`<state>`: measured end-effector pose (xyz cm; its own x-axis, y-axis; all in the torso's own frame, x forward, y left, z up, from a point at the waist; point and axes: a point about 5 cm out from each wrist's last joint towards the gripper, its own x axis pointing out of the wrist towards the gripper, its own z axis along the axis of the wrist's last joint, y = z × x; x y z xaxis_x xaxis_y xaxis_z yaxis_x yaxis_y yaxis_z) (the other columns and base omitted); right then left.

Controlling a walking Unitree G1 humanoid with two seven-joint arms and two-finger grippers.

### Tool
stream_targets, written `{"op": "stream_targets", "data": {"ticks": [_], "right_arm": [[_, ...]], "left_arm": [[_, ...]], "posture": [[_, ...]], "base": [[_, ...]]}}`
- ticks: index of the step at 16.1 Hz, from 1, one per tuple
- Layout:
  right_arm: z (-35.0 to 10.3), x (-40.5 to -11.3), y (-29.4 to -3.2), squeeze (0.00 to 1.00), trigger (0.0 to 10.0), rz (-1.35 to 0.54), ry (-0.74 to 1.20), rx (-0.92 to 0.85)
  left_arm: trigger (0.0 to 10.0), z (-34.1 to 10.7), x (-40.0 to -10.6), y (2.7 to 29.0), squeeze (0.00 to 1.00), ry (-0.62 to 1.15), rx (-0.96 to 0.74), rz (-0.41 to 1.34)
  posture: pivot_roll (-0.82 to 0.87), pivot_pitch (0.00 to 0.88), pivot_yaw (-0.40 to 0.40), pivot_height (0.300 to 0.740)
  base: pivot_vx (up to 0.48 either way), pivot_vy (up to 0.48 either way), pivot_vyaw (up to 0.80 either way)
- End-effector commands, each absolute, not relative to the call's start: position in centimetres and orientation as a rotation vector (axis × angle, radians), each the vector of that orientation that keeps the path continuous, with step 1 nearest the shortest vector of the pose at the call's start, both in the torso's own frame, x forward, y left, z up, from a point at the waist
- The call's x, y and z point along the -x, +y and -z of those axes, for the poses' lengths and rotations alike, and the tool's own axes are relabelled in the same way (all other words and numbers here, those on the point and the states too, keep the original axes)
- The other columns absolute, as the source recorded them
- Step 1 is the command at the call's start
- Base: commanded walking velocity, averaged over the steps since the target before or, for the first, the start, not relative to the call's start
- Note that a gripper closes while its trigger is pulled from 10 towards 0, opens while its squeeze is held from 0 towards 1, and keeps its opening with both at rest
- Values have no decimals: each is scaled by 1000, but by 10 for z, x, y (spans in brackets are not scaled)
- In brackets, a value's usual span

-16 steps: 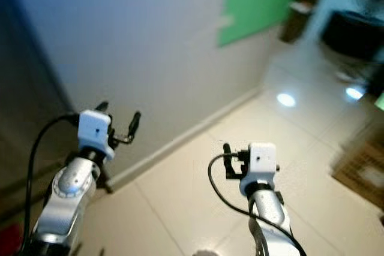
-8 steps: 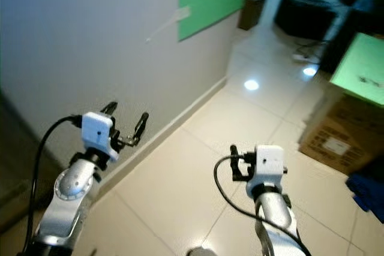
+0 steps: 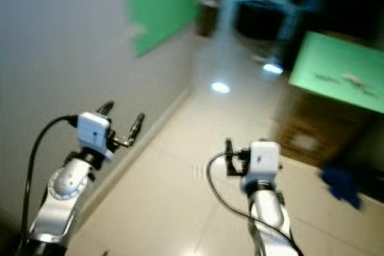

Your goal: Hang keys on a hook

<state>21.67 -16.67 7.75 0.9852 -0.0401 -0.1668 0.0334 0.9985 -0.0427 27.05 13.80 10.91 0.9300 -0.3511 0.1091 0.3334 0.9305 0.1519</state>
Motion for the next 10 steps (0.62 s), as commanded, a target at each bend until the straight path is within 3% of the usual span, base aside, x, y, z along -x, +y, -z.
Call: {"op": "stream_targets", "data": {"ticks": [1, 8, 10], "right_arm": [[-80, -218, -176, 0, 10000, 70, 158, 61], [-83, -222, -181, 0, 10000, 94, 137, 92], [-86, -225, -182, 0, 10000, 86, 120, 131]], "left_arm": [[10000, -114, -273, 126, 0, -158, -133, 392], [10000, -111, -277, 123, 0, -149, -142, 391], [10000, -109, -278, 123, 0, -144, -141, 382]], "posture": [[-158, 0, 22, 740], [-170, 0, 40, 740], [-174, 0, 44, 740]], "base": [[398, -247, -800], [398, -247, -800], [399, -124, 0]]}}
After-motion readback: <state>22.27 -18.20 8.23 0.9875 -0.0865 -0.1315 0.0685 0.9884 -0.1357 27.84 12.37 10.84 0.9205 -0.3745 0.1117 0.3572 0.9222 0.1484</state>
